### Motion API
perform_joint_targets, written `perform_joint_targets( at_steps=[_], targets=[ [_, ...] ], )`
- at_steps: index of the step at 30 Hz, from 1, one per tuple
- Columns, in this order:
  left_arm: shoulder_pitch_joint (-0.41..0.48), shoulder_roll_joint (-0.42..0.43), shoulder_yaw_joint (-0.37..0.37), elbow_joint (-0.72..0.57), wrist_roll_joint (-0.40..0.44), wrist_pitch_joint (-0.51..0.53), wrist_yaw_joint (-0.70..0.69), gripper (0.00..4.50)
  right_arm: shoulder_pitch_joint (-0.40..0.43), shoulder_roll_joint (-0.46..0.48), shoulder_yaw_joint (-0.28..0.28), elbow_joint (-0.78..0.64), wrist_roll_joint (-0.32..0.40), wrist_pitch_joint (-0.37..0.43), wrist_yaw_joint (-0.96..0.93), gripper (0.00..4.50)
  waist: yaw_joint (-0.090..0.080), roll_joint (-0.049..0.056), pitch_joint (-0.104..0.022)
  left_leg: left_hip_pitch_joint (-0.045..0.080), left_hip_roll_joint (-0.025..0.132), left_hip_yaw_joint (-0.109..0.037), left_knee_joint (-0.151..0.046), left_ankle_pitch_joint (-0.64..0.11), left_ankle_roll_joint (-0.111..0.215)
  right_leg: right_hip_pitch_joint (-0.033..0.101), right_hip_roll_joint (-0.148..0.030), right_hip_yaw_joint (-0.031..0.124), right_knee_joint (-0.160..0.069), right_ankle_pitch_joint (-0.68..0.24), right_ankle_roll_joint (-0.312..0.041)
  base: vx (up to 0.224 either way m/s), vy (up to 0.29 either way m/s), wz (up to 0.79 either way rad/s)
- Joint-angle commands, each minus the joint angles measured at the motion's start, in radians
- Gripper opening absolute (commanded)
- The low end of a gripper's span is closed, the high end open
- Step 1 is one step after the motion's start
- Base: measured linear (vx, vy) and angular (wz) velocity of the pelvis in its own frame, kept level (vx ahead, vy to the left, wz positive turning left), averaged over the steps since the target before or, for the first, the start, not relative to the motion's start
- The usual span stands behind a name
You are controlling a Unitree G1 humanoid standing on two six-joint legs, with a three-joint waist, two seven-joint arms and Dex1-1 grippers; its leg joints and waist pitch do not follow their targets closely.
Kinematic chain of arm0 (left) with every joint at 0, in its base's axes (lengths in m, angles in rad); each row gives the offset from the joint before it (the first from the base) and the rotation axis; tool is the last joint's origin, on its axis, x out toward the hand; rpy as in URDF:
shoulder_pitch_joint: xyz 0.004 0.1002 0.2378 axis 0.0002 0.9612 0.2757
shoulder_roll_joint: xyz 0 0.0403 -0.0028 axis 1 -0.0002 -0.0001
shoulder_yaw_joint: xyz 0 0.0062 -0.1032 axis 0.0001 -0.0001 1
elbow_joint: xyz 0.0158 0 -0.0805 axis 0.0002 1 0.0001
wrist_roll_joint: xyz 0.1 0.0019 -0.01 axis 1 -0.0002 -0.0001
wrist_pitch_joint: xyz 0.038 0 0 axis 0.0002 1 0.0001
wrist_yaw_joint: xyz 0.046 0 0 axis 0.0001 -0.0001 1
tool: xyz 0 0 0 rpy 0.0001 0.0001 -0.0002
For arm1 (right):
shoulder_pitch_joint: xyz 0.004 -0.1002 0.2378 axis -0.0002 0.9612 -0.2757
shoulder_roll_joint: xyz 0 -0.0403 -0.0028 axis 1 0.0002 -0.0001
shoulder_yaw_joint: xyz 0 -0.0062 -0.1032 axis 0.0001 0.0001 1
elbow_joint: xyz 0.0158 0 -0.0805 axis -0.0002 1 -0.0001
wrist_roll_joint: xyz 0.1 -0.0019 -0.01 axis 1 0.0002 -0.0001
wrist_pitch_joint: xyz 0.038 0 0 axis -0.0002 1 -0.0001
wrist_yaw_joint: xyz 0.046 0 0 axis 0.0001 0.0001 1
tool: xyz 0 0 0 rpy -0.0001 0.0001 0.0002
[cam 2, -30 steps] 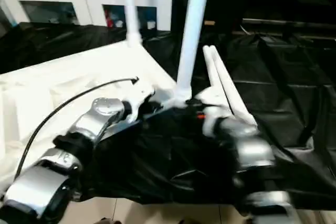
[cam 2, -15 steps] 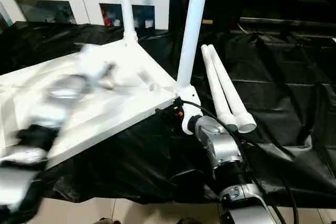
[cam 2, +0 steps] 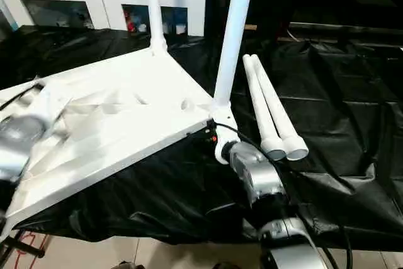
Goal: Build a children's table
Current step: Rotate table base
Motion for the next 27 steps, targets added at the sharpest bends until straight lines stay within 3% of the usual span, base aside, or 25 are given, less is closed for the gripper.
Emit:
perform_joint_targets(
  at_steps=[1, 7, 11, 16, 18, 19, 20, 23, 27],
  targets=[
    [0.01, 0.026, -0.029, -0.032, 0.028, 0.035, -0.01, 0.0, -0.017, 0.003, -0.002, 0.015, -0.002, -0.006, -0.01, 3.11, -0.001, 0.017, -0.074, 0.024, 0.018, -0.012, -0.066, -0.213, 0.003, 0.052, -0.039, 0.037, -0.051, -0.129, -0.228, 0.0, 0.0, 0.0],
    [0.039, 0.036, -0.038, -0.058, 0.009, 0.07, -0.06, 0.0, -0.032, 0.006, -0.004, 0.046, -0.005, -0.019, -0.018, 2.65, -0.001, 0.017, -0.075, 0.024, 0.017, -0.011, -0.064, -0.201, 0.008, 0.052, -0.04, 0.038, -0.051, -0.12, -0.238, 0.0, 0.0, 0.0],
    [0.069, 0.017, -0.057, -0.139, -0.1, 0.134, -0.249, 0.0, -0.059, 0.008, 0.0, 0.097, -0.009, -0.037, -0.012, 2.24, 0.001, 0.014, -0.073, 0.025, 0.019, -0.01, -0.065, -0.206, 0.004, 0.049, -0.042, 0.039, -0.051, -0.142, -0.25, 0.0, 0.0, 0.0],
    [0.091, 0.048, -0.102, -0.188, -0.139, 0.14, -0.376, 0.0, -0.077, 0.01, -0.002, 0.126, -0.011, -0.045, -0.015, 1.82, 0.001, 0.015, -0.071, 0.025, 0.018, -0.011, -0.067, -0.229, -0.001, 0.05, -0.042, 0.039, -0.053, -0.165, -0.238, 0.0, 0.0, 0.0],
    [0.115, 0.071, -0.138, -0.242, -0.187, 0.108, -0.489, 0.0, -0.088, 0.013, -0.005, 0.141, -0.01, -0.049, -0.016, 1.78, 0.002, 0.007, -0.072, 0.025, 0.019, -0.011, -0.067, -0.221, 0.0, 0.05, -0.043, 0.04, -0.052, -0.165, -0.241, 0.0, 0.0, 0.0],
    [0.121, 0.078, -0.149, -0.256, -0.197, 0.094, -0.521, 0.0, -0.092, 0.014, -0.005, 0.146, -0.009, -0.051, -0.016, 1.69, 0.003, 0.011, -0.072, 0.025, 0.019, -0.011, -0.067, -0.215, 0.001, 0.049, -0.043, 0.041, -0.05, -0.161, -0.244, 0.0, 0.0, 0.0],
    [0.14, 0.1, -0.178, -0.311, -0.246, 0.106, -0.628, 0.0, -0.098, 0.019, -0.004, 0.156, -0.008, -0.053, -0.013, 1.44, 0.002, 0.01, -0.072, 0.025, 0.019, -0.011, -0.068, -0.213, 0.001, 0.049, -0.043, 0.041, -0.048, -0.163, -0.246, 0.0, 0.0, 0.0],
    [0.155, 0.122, -0.203, -0.369, -0.316, 0.026, -0.782, 0.0, -0.112, 0.026, 0.002, 0.183, -0.011, -0.068, -0.005, 1.26, 0.0, 0.009, -0.07, 0.025, 0.018, -0.008, -0.068, -0.217, -0.003, 0.048, -0.041, 0.042, -0.048, -0.161, -0.246, 0.0, 0.0, 0.0],
    [0.15, 0.116, -0.217, -0.392, -0.362, 0.002, -0.853, 0.0, -0.119, 0.03, 0.004, 0.193, -0.011, -0.074, 0.001, 0.89, -0.005, 0.007, -0.07, 0.022, 0.017, -0.007, -0.068, -0.216, -0.007, 0.053, -0.042, 0.044, -0.045, -0.159, -0.243, 0.0, 0.0, 0.0]
  ],
)
